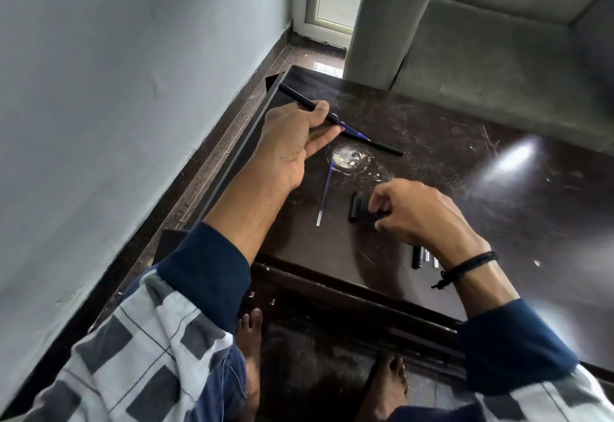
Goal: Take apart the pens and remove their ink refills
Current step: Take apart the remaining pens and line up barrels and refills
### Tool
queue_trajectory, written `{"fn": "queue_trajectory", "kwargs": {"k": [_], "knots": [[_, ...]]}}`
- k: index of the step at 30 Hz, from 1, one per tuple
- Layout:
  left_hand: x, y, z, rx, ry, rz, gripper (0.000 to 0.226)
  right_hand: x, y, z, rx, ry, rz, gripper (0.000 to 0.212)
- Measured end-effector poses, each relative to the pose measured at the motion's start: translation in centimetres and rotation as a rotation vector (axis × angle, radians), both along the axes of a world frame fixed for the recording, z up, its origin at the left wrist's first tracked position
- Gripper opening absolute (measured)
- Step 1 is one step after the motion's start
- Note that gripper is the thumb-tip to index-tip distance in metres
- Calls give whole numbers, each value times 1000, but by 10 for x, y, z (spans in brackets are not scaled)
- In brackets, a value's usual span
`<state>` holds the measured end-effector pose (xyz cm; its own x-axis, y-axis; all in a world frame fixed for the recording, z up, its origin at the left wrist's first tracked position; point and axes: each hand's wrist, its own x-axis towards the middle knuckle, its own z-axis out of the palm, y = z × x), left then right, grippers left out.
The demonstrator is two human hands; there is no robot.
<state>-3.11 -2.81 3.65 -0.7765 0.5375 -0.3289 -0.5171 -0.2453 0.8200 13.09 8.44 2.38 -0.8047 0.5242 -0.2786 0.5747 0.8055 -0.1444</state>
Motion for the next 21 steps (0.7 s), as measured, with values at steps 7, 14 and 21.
{"fn": "queue_trajectory", "kwargs": {"k": [7, 14, 21], "knots": [[1, 0, -1, 0, 24, -40, 3, -3, -2, -7, -17, 79, -18, 17], [2, 0, 0, -6, 32, -54, 1, -9, 3, -3, -242, 637, -206, 10], [7, 2, -1, -34, 70, -105, 3, -12, -6, -2, -194, 787, -213, 13]]}}
